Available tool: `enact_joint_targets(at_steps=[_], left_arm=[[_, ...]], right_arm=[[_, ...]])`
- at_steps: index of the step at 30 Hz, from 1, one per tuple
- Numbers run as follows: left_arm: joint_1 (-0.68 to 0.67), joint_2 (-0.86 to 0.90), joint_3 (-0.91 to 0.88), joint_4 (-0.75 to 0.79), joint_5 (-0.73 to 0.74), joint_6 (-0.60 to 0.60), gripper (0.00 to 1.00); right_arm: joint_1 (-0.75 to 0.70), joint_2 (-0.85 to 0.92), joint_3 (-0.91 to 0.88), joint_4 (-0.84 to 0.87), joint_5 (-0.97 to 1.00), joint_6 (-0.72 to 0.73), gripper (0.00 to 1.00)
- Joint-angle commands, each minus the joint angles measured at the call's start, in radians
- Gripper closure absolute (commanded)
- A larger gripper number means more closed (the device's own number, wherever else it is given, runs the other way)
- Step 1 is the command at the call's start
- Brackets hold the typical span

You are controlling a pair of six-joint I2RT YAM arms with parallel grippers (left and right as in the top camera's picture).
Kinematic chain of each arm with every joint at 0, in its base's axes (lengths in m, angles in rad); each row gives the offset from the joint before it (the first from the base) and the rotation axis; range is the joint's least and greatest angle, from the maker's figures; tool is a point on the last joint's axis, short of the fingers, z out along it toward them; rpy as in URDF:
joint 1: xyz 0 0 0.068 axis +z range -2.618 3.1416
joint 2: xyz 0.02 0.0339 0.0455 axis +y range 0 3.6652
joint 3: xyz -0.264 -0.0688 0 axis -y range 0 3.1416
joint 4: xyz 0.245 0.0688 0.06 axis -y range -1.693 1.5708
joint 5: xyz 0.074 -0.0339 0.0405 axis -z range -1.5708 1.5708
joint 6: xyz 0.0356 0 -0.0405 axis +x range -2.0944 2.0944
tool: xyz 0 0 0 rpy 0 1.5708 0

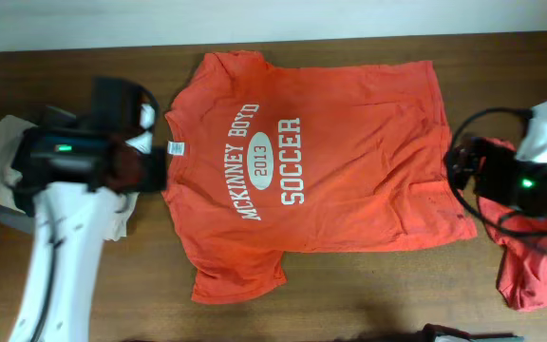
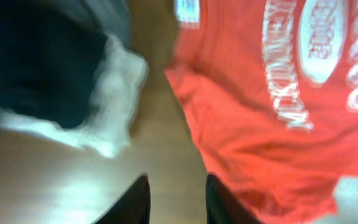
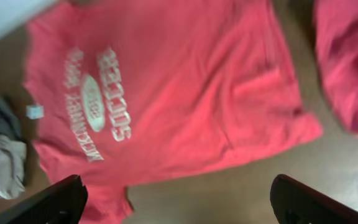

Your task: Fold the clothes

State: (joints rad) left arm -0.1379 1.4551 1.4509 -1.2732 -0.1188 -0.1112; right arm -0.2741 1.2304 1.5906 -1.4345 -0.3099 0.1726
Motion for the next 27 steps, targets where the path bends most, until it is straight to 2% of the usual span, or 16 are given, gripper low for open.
enact_joint_targets(at_steps=[1,7,10,13,22,27], left_arm=[[0.002,-0.016,-0.196,0.095,0.056,-0.051,0.71],[0.002,-0.016,-0.428,0.240,0.148,-0.045,0.71],[0.002,-0.015,-0.550,0.305,0.240,-0.015,0.63],[0.002,-0.015,-0.661,0.368,0.286,-0.016,0.62],[0.010,-0.015,-0.663,0.342,0.501,-0.010,0.56],[0.010,-0.011,-0.672,0.314,0.503,-0.077,0.55]], right_arm=[[0.005,0.008,-0.127,0.035,0.015,0.019,0.01],[0.005,0.005,-0.293,0.071,0.008,0.007,0.01],[0.005,-0.001,-0.359,0.102,0.007,0.008,0.01],[0.005,-0.001,-0.417,0.119,-0.004,0.009,0.01],[0.005,0.000,-0.610,0.214,-0.091,0.029,0.01],[0.005,0.000,-0.633,0.239,-0.091,0.047,0.01]])
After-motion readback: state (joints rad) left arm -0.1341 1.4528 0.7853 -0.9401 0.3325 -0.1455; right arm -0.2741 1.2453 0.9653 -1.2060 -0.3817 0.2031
